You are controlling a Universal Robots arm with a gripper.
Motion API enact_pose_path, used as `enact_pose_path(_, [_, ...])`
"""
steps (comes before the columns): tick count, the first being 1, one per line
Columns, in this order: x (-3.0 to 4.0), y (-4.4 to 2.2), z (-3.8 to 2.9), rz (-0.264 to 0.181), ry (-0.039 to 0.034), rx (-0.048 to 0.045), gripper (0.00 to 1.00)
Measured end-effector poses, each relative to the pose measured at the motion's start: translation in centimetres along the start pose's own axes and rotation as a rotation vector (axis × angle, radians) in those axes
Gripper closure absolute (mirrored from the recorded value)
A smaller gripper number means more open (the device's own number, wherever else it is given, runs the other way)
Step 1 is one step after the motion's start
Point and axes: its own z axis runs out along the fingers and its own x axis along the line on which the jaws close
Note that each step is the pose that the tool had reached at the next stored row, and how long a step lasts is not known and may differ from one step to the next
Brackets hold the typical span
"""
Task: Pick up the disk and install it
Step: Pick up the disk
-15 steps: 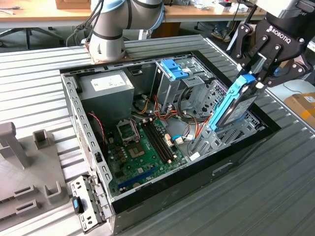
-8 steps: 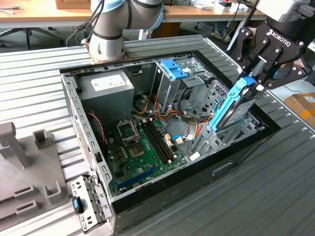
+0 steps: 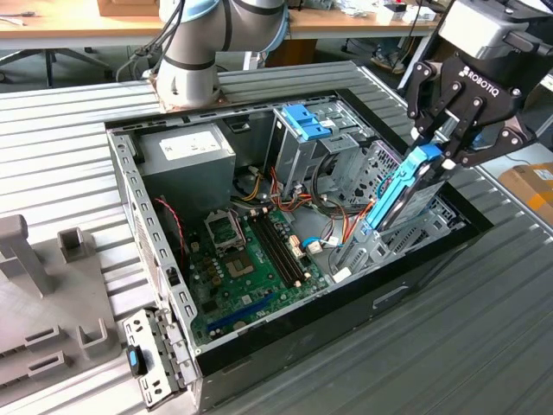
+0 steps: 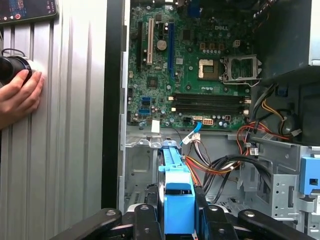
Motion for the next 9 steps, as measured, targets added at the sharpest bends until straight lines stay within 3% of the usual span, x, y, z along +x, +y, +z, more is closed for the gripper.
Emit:
enact_pose_path(5, [0.00,0.00,0.34,0.000,-0.0003,0.0000,0.64])
enact_pose_path(9, [0.01,0.00,1.77,0.000,0.0000,0.0000,0.64])
